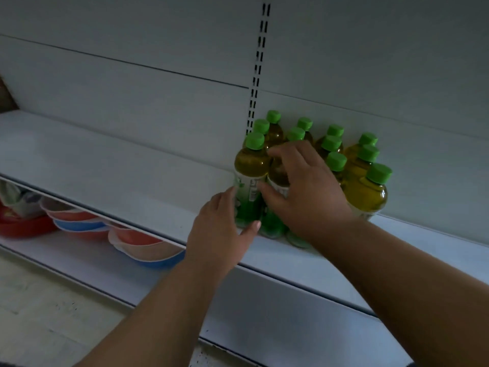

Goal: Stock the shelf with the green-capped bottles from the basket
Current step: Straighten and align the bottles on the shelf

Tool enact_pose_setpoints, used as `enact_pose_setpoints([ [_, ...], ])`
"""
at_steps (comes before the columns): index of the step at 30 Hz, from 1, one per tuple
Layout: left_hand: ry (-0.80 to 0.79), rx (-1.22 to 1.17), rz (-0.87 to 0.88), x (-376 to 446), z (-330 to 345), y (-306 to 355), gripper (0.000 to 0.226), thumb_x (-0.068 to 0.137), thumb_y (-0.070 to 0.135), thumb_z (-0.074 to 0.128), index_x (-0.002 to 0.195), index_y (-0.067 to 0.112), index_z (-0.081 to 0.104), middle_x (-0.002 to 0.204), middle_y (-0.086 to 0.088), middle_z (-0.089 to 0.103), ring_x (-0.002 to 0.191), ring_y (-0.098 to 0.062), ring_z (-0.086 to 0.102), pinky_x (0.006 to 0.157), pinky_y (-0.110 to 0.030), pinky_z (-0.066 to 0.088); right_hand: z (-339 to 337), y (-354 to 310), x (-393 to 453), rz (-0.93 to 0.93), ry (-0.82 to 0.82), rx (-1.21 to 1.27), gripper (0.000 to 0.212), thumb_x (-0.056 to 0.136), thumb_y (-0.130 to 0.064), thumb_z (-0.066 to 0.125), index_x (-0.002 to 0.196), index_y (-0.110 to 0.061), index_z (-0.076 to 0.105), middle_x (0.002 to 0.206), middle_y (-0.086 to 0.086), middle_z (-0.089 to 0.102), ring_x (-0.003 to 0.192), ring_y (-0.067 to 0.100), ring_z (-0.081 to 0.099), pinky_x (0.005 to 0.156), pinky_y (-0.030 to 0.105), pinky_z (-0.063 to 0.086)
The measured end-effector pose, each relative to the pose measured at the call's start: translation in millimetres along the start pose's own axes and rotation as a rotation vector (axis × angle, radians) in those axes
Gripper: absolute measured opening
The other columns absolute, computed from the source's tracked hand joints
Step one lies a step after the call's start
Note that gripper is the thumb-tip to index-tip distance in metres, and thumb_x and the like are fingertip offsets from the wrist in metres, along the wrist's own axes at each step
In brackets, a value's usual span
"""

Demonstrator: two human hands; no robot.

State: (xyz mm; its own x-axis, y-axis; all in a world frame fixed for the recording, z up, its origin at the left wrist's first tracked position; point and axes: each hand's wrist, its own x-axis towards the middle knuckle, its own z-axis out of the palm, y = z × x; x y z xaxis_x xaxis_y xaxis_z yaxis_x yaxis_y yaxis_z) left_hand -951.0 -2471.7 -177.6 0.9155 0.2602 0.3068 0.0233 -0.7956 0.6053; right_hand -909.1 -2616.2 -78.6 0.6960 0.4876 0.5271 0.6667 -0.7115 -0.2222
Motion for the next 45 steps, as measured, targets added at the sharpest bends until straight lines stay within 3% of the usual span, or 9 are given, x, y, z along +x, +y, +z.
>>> enact_pose_setpoints([
  [6, 0.06, -0.136, -0.016, 36, 3, 0, 0.086, 0.084, 0.057, 0.066, 0.151, 0.017, 0.03, 0.144, -0.003, 0.046, 0.132, -0.022, 0.042, 0.107, -0.034, 0.036, -7, -10, 55, 0.009, -0.056, -0.069, 0.051, 0.091, -0.032, 0.066, 0.137, -0.017, 0.05, 0.135, 0.002, 0.044, 0.114, 0.016, 0.052, 0.089, 0.021, 0.038],
  [10, 0.057, -0.15, 0.034, 45, -5, -6, 0.079, 0.085, 0.056, 0.066, 0.148, 0.02, 0.033, 0.138, 0.001, 0.048, 0.128, -0.02, 0.044, 0.104, -0.032, 0.038, -3, -12, 75, 0.071, -0.164, -0.111, 0.051, 0.093, -0.038, 0.062, 0.138, -0.02, 0.048, 0.13, 0.002, 0.047, 0.112, 0.017, 0.052, 0.084, 0.023, 0.035],
  [14, 0.008, -0.137, 0.009, 47, -1, -20, 0.074, 0.085, 0.05, 0.07, 0.145, 0.02, 0.037, 0.138, 0.0, 0.048, 0.126, -0.019, 0.046, 0.097, -0.027, 0.037, -3, -17, 90, 0.123, -0.326, -0.238, 0.042, 0.095, -0.047, 0.057, 0.127, -0.02, 0.053, 0.114, 0.003, 0.054, 0.096, 0.015, 0.049, 0.076, 0.029, 0.036],
  [17, -0.023, -0.158, 0.012, 47, 5, -26, 0.07, 0.084, 0.047, 0.073, 0.142, 0.024, 0.04, 0.133, 0.003, 0.052, 0.122, -0.018, 0.05, 0.092, -0.025, 0.038, 0, -19, 100, 0.118, -0.382, -0.303, 0.032, 0.098, -0.04, 0.055, 0.12, -0.017, 0.055, 0.112, 0.004, 0.057, 0.093, 0.015, 0.047, 0.075, 0.029, 0.035],
  [26, -0.058, -0.206, -0.078, 56, 19, -36, 0.051, 0.087, 0.039, 0.072, 0.131, 0.019, 0.054, 0.123, 0.003, 0.061, 0.11, -0.016, 0.058, 0.084, -0.024, 0.044, -2, -10, 106, 0.103, -0.369, -0.17, 0.027, 0.092, -0.032, 0.066, 0.116, -0.022, 0.061, 0.107, -0.004, 0.058, 0.097, 0.014, 0.053, 0.072, 0.025, 0.037],
  [36, -0.007, -0.229, -0.096, 61, 34, -41, 0.052, 0.081, 0.041, 0.078, 0.123, 0.019, 0.056, 0.114, 0.004, 0.059, 0.103, -0.014, 0.059, 0.08, -0.025, 0.047, 1, 0, 101, 0.096, -0.332, -0.12, 0.03, 0.092, -0.03, 0.066, 0.121, -0.027, 0.059, 0.11, -0.007, 0.056, 0.097, 0.012, 0.051, 0.079, 0.026, 0.036],
  [41, -0.031, -0.178, -0.096, 47, 49, -39, 0.064, 0.079, 0.042, 0.079, 0.132, 0.02, 0.052, 0.122, 0.002, 0.059, 0.112, -0.018, 0.056, 0.093, -0.039, 0.054, 0, 1, 102, 0.089, -0.348, -0.098, 0.031, 0.092, -0.029, 0.066, 0.122, -0.026, 0.059, 0.108, -0.008, 0.055, 0.098, 0.012, 0.052, 0.077, 0.026, 0.036],
  [45, 0.024, -0.16, -0.161, 43, 54, -38, 0.054, 0.084, 0.034, 0.075, 0.129, 0.015, 0.053, 0.12, -0.003, 0.06, 0.111, -0.021, 0.057, 0.093, -0.039, 0.052, 0, 2, 103, 0.084, -0.346, -0.074, 0.031, 0.092, -0.029, 0.067, 0.122, -0.027, 0.06, 0.107, -0.012, 0.054, 0.099, 0.01, 0.052, 0.08, 0.025, 0.038],
])
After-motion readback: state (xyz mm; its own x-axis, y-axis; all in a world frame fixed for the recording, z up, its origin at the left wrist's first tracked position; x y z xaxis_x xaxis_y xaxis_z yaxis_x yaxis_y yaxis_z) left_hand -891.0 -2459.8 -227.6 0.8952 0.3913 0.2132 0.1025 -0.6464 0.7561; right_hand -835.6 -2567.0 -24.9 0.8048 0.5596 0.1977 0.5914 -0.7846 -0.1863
